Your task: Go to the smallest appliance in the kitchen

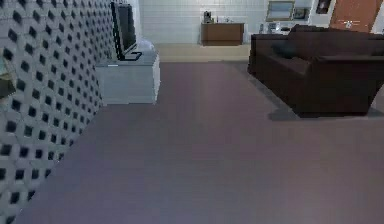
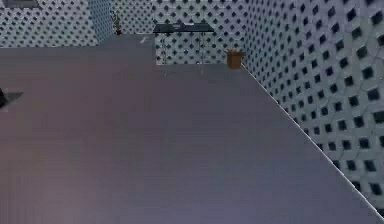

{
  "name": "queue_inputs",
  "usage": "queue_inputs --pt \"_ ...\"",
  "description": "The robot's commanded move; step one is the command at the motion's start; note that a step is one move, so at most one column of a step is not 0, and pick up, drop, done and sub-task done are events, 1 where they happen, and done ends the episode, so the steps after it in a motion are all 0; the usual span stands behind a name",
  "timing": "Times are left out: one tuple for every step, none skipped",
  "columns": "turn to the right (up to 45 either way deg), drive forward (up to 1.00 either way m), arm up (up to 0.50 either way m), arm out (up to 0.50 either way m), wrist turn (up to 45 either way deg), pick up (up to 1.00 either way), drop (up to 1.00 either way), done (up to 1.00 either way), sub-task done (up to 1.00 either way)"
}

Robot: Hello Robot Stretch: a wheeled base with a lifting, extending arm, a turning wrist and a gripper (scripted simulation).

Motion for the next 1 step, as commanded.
queue_inputs --pt "45.0 0.0 0.0 0.0 0.0 0.0 0.0 0.0 0.0"
